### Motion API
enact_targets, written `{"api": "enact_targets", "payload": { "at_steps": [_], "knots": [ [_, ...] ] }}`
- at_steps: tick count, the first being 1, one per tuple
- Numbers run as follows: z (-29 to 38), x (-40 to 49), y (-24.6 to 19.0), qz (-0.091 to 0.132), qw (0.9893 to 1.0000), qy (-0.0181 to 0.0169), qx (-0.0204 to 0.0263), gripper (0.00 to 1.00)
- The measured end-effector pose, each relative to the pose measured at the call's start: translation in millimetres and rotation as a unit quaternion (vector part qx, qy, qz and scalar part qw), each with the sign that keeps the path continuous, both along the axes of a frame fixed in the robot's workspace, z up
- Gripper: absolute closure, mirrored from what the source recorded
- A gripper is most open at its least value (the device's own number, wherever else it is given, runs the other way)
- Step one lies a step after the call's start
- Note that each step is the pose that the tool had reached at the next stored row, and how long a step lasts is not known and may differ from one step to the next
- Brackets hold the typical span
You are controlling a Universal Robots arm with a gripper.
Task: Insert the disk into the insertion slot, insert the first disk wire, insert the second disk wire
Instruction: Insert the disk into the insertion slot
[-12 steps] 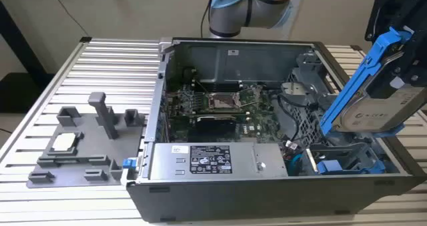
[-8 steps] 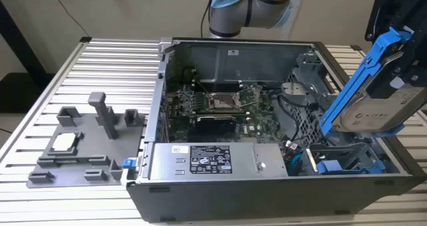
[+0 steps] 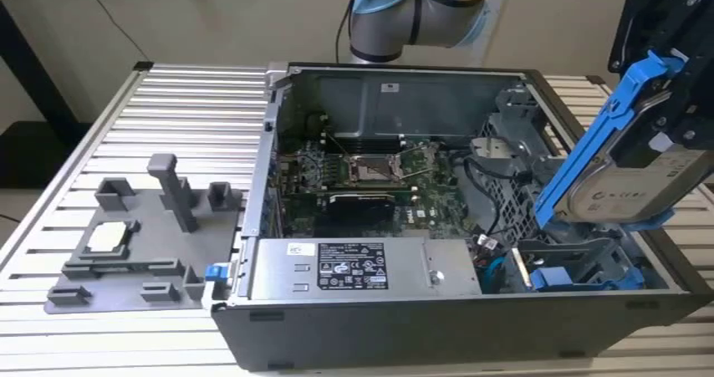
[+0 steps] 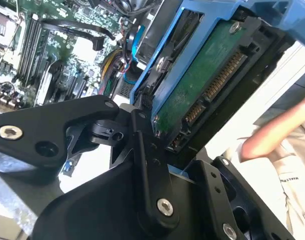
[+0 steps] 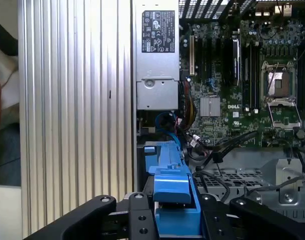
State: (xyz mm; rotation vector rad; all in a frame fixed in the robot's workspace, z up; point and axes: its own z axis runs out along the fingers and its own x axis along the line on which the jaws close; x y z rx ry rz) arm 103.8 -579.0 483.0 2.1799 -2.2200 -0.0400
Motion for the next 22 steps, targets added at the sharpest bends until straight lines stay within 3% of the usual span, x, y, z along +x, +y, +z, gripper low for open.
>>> {"api": "enact_targets", "payload": {
  "at_steps": [22],
  "knots": [
    [-18.1, 8.1, -0.5, 0.000, 1.0000, 0.0000, 0.0000, 0.67]
  ]
}}
